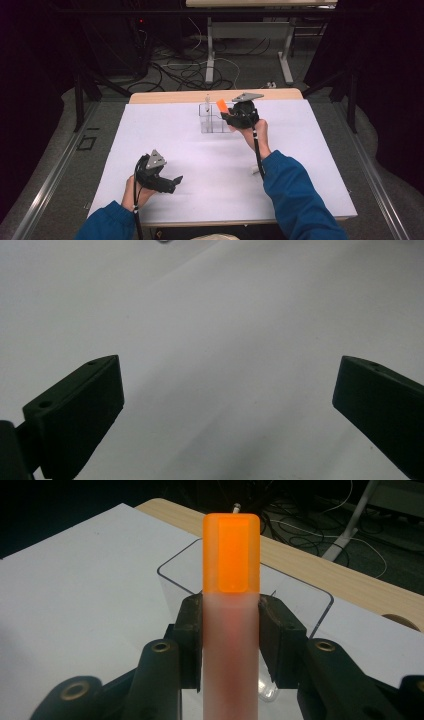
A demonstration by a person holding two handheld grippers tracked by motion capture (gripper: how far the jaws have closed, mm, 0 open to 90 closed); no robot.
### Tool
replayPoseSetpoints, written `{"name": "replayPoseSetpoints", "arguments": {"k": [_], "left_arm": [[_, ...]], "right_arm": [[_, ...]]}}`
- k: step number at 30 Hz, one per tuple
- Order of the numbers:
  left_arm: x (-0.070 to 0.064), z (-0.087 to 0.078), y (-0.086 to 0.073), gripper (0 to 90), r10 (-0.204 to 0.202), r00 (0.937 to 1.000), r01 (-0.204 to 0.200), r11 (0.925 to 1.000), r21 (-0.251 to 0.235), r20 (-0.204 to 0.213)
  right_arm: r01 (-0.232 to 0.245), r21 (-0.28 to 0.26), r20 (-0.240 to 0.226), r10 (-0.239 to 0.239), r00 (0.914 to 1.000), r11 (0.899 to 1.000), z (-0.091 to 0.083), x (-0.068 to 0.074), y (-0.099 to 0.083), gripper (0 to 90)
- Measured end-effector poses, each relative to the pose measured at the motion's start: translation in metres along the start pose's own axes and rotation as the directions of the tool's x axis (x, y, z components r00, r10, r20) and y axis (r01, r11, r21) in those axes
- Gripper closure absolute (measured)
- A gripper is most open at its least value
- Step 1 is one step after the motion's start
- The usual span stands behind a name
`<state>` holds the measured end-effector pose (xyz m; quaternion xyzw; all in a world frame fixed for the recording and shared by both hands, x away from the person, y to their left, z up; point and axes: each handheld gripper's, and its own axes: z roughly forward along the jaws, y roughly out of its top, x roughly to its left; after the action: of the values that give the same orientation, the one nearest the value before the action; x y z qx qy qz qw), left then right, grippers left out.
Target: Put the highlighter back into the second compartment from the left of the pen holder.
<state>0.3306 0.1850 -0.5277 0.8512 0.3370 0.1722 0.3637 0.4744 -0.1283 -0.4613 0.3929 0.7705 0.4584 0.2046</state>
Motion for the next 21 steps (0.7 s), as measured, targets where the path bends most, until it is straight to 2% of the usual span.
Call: {"name": "replayPoseSetpoints", "arguments": {"k": [7,8,21], "left_arm": [[0.0,-0.001,0.0,0.0,0.0,1.0,0.0,1.0,0.002,-0.002],[-0.001,0.001,-0.001,0.0,-0.001,0.9999,0.001,0.9998,-0.021,-0.015],[-0.001,0.0,0.0,0.0,-0.003,0.9999,0.003,0.9998,-0.021,-0.016]], "right_arm": [[-0.003,-0.011,0.006,0.003,1.0,1.0,0.007,-0.004,0.005,64.8],[-0.001,-0.015,0.008,0.001,1.0,1.0,0.008,-0.005,0.005,64.8],[0.001,-0.043,0.027,0.0,0.9996,0.999,0.02,-0.008,0.018,64.8]]}}
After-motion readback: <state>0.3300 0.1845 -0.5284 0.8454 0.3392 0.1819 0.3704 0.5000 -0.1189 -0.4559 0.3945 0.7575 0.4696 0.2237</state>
